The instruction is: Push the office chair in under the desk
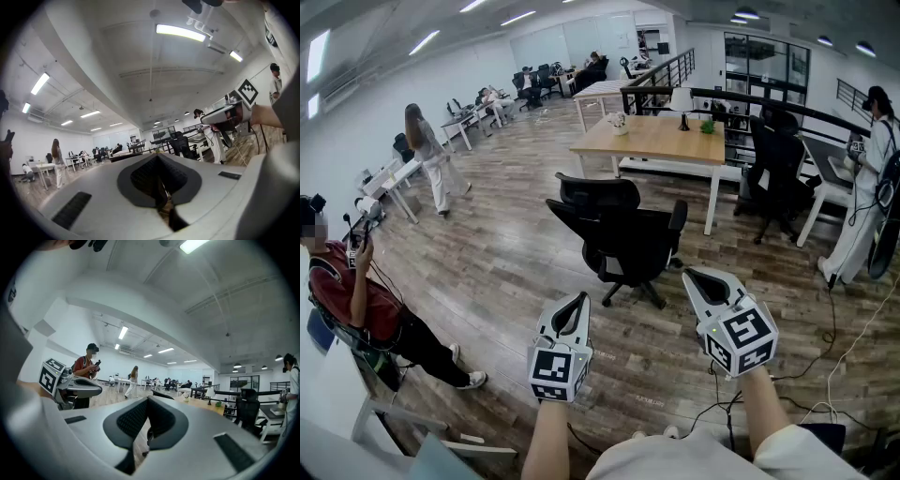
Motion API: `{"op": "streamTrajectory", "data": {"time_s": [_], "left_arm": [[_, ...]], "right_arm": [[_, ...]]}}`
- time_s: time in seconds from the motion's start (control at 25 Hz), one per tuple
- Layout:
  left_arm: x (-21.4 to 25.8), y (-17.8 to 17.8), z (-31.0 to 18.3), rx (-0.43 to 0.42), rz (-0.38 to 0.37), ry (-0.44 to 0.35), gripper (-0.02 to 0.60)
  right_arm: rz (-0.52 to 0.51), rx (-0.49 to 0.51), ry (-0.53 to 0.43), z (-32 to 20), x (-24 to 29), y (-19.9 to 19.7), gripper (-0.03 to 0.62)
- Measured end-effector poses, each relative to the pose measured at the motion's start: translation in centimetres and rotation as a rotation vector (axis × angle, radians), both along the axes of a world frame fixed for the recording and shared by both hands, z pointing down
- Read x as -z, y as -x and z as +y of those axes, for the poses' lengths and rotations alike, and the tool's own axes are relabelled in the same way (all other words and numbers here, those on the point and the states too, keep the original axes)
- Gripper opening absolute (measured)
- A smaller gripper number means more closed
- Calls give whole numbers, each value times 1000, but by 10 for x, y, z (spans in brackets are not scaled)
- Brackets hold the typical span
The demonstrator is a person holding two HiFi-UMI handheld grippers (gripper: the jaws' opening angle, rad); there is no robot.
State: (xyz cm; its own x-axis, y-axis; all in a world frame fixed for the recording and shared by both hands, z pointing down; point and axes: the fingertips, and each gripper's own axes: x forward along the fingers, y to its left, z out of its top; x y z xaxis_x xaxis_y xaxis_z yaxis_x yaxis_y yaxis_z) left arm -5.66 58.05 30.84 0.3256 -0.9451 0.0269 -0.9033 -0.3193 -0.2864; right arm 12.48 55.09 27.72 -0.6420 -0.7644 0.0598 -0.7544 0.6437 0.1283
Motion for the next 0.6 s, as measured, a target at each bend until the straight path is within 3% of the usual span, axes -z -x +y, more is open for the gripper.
{"op": "streamTrajectory", "data": {"time_s": [0.44, 0.6], "left_arm": [[-9, -6, -10, 32, 10, 13, 20], [-17, -6, -17, 68, 26, 24, 20]], "right_arm": [[-44, -40, 14, -24, -6, -23, 22], [-80, 34, 9, -30, -4, -23, 21]]}}
